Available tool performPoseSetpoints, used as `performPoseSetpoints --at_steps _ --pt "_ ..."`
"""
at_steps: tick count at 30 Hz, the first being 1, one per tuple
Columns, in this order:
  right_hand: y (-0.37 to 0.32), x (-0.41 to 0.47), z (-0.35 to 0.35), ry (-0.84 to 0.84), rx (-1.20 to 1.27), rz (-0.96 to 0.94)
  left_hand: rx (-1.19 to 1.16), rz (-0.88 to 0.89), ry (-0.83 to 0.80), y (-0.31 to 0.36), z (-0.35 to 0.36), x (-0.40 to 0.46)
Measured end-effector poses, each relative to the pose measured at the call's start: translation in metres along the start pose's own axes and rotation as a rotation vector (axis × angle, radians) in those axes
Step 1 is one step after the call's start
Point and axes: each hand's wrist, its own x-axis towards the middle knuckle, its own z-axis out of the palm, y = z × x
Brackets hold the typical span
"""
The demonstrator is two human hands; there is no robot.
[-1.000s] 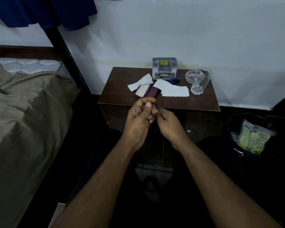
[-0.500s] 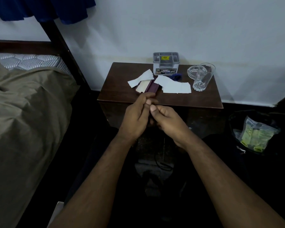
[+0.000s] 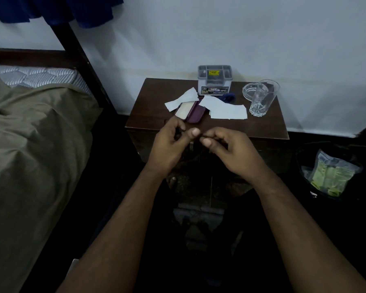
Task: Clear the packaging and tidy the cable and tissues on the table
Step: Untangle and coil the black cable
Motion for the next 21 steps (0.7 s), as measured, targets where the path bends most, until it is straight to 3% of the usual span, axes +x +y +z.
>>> performPoseSetpoints --at_steps 2,4,7,9,11,14,21 --pt "-0.002 0.002 -0.002 0.075 0.077 0.005 -0.134 0.004 0.046 0.001 -0.001 0.001" --pt "-0.005 0.003 0.003 0.047 0.145 0.009 -0.269 -0.041 0.11 0.0 0.005 -0.001" --pt "-0.006 0.001 0.014 -0.225 0.239 0.079 -0.497 -0.132 0.213 0.001 0.011 -0.001" --pt "-0.001 0.0 0.018 -0.393 0.11 0.124 -0.683 -0.134 0.236 0.003 0.008 0.004" --pt "0.006 0.0 0.02 -0.444 -0.065 0.127 -0.802 -0.158 0.2 0.007 0.004 0.007" --pt "0.01 0.005 0.019 -0.383 -0.122 0.135 -0.805 -0.2 0.138 0.01 0.005 0.004" --pt "0.015 0.009 0.01 -0.216 -0.087 0.168 -0.865 -0.241 0.199 0.01 -0.003 0.006"
